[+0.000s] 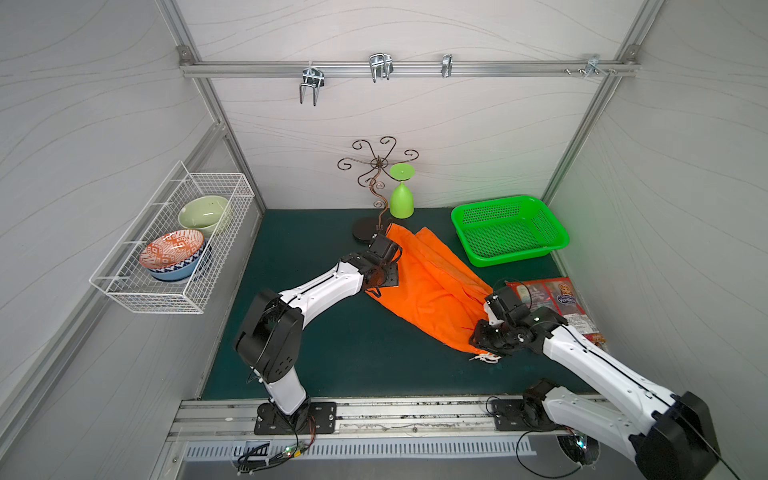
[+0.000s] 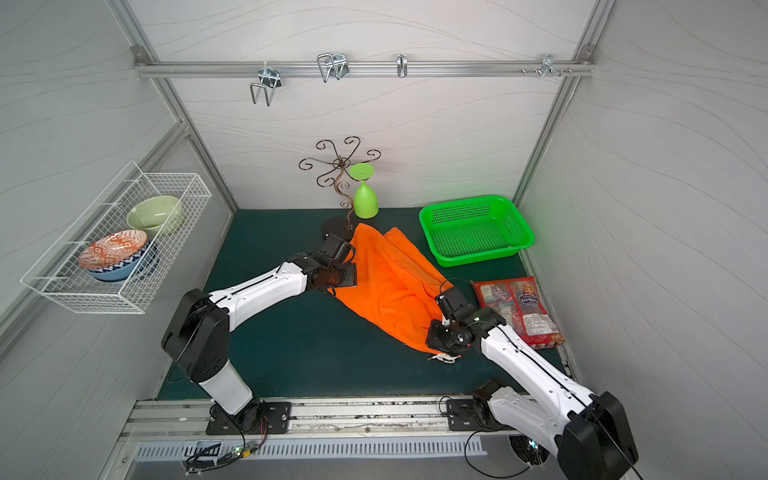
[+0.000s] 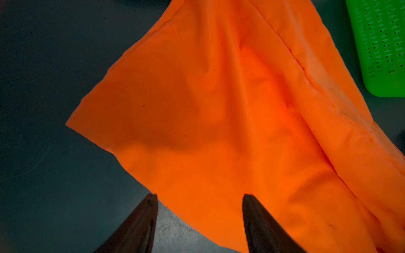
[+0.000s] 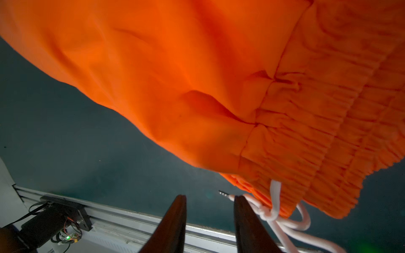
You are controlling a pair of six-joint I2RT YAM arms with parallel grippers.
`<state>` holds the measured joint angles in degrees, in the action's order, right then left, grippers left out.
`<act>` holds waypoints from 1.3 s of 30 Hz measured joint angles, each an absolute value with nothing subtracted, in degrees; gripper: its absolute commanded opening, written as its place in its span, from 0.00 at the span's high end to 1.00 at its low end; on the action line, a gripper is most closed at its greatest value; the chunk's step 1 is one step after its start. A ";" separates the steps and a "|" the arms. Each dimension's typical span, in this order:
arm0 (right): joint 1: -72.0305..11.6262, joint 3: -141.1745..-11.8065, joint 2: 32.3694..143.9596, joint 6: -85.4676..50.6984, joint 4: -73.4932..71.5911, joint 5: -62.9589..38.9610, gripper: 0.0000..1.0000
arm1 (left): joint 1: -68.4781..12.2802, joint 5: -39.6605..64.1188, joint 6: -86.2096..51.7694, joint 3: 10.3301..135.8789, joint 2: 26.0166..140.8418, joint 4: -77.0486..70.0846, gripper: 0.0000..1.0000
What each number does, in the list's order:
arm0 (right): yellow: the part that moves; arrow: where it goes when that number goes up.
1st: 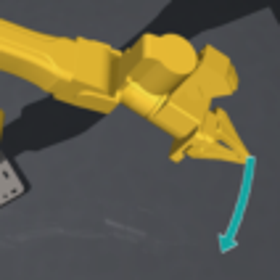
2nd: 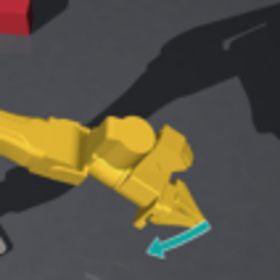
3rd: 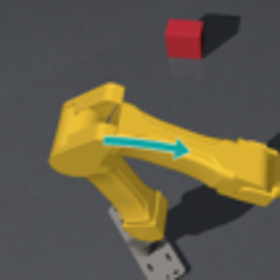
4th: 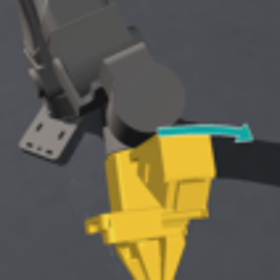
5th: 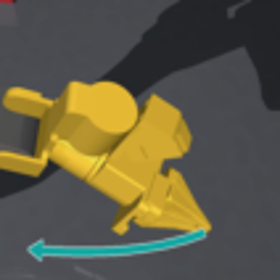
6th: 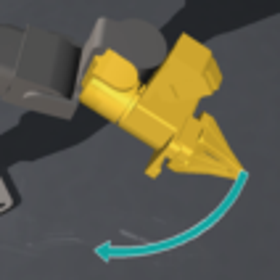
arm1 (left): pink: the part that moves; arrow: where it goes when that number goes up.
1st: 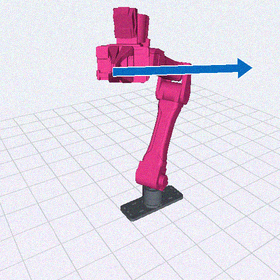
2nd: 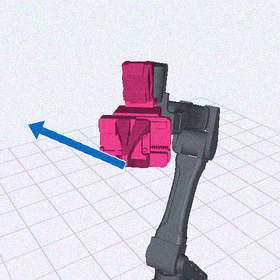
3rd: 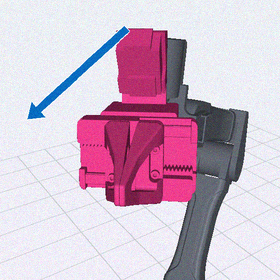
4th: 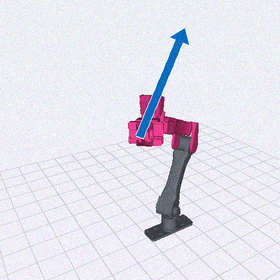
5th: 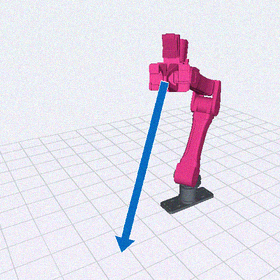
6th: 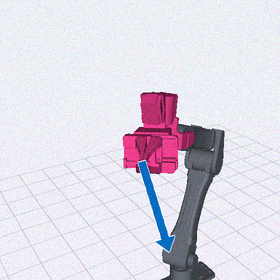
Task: Roll up the shorts
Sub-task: Fold the shorts at the center of the board.
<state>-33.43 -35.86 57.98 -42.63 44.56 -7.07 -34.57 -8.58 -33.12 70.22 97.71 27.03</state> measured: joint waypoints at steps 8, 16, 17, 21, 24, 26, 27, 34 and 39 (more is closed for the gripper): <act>-42.06 -33.26 66.39 -46.52 37.52 -7.09 0.61 | -32.99 -10.11 -35.03 70.15 104.84 22.83 0.44; -51.70 -38.30 78.39 -49.01 31.64 -7.40 0.62 | -27.33 -11.94 -37.06 70.39 107.70 25.28 0.43; -52.90 -39.92 79.46 -48.97 31.62 -7.11 0.61 | -27.16 -12.27 -37.26 70.35 107.11 25.67 0.42; -55.57 -45.28 79.48 -47.86 32.08 -4.75 0.44 | -27.51 -13.50 -37.93 68.42 101.34 26.85 0.37; -54.04 -46.37 75.44 -47.11 34.85 -1.67 0.33 | -27.55 -14.28 -38.39 66.94 96.53 27.86 0.33; -50.81 -46.46 71.83 -46.78 37.52 0.12 0.33 | -27.62 -14.28 -38.74 65.73 93.97 28.10 0.31; -48.60 -46.41 70.00 -46.54 38.72 0.91 0.33 | -27.73 -14.17 -39.09 65.04 92.92 28.16 0.31; -33.26 -41.58 66.89 -44.16 40.53 0.89 0.37 | -29.17 -11.53 -41.17 60.95 90.89 28.10 0.32; -36.53 -38.72 73.87 -44.56 36.51 -3.29 0.39 | -29.54 -10.13 -42.96 60.34 91.90 27.90 0.32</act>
<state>-36.53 -38.72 73.87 -44.56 36.51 -3.29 -29.54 -10.13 -42.96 60.34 91.90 27.90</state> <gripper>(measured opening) 0.610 0.681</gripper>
